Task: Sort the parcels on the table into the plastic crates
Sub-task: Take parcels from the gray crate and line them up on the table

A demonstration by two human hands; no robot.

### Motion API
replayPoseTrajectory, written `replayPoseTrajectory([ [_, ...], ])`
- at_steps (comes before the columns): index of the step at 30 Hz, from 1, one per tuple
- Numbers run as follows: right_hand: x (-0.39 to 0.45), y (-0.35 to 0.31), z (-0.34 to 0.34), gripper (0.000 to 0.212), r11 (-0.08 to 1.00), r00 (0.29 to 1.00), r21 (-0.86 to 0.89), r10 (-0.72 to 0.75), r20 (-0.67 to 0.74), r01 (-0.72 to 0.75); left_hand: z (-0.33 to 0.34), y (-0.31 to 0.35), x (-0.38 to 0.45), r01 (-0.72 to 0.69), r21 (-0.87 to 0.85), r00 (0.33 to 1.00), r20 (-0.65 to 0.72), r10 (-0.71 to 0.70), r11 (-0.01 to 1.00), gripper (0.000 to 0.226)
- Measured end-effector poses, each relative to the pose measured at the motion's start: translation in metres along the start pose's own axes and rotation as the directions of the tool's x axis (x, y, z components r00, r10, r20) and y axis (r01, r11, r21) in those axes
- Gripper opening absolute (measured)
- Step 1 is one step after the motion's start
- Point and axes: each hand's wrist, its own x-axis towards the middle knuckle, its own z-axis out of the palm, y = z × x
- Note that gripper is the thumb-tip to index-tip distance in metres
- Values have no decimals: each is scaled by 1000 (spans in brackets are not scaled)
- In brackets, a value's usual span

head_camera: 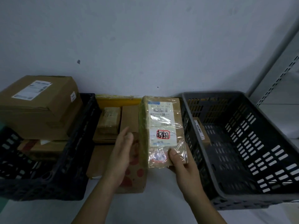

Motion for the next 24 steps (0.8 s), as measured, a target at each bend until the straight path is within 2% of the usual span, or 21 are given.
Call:
replayPoseTrajectory([
  [4,-3,-14,3,56,987,989,-147,-50,136,70,18,21,-12,-91,127,980,188,66,988,68],
  [10,-3,-47,-19,64,960,981,-260,-57,188,105,41,33,-12,-72,-18,969,237,74,997,55],
  [13,0,-66,-36,67,949,984,-295,-67,163,113,57,35,-9,-62,-85,960,266,83,994,57],
  [17,-1,-87,-61,78,940,989,-321,-74,124,111,85,42,-2,-89,-78,907,405,113,993,56],
  [19,-2,-95,-79,84,935,996,-343,-78,48,90,102,49,2,-126,-45,868,478,133,991,62],
  [22,3,-106,-112,89,908,994,-413,-103,-42,77,133,54,10,-246,59,837,517,181,967,44],
  [24,12,-111,-136,85,894,990,-444,-107,-90,57,153,53,16,-335,184,849,485,212,924,37],
])
